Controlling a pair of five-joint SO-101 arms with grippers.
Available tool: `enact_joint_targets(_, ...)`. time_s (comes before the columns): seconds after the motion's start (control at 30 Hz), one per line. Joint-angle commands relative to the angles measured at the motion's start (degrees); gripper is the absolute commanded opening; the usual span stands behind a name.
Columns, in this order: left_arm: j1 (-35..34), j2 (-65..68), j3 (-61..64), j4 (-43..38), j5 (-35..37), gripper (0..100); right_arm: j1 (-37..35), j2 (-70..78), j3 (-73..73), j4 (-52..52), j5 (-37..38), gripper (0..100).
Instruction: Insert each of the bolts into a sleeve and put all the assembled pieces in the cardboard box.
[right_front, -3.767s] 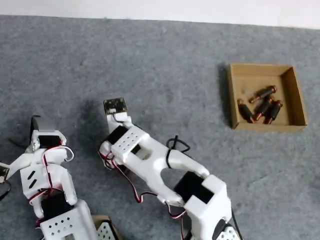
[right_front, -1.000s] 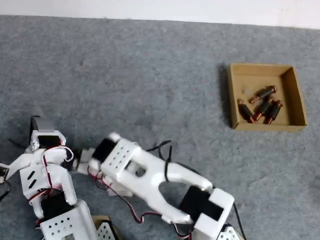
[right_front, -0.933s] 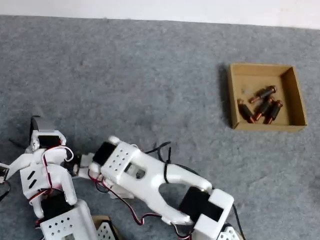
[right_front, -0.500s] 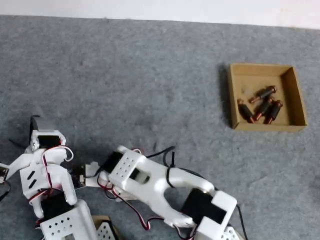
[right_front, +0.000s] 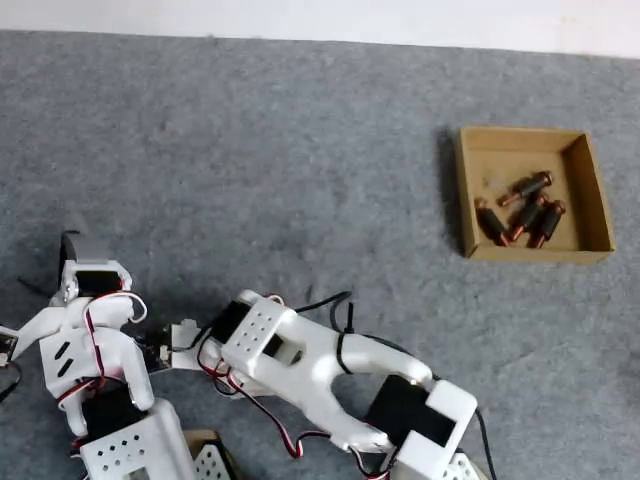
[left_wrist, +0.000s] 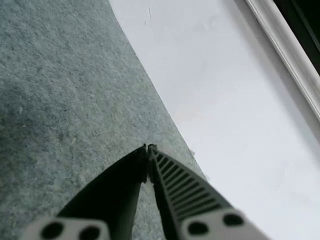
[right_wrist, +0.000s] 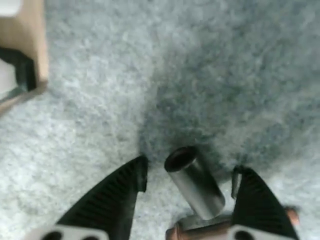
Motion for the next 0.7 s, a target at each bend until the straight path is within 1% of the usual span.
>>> enact_joint_targets(0.0,-0.4,-0.66,1.1,-1.23,0.18,3,2.77,3.12,-1.1,-0.13,0.88,25.2)
enact_joint_targets(0.1,-0.31,-0.66,1.1,-1.23,0.18,3,2.68,3.38,-2.24,0.04,0.88,21.8)
enact_joint_targets(0.33,-0.31,-0.66,1.1,-1.14,0.18,3,2.68,3.47,-2.42,-0.04,0.88,0.2)
enact_joint_targets(0.5,-0.31,-0.66,1.1,-1.23,0.18,3,2.86,2.95,-2.68,0.13,0.26,0.3)
enact_joint_targets(0.57,-0.31,-0.66,1.1,-1.23,0.18,3,3.56,2.07,-2.77,0.84,-2.73,0.3)
enact_joint_targets(0.67,-0.31,-0.66,1.1,-1.23,0.18,3,6.2,-3.56,-3.38,1.98,-6.15,0.3)
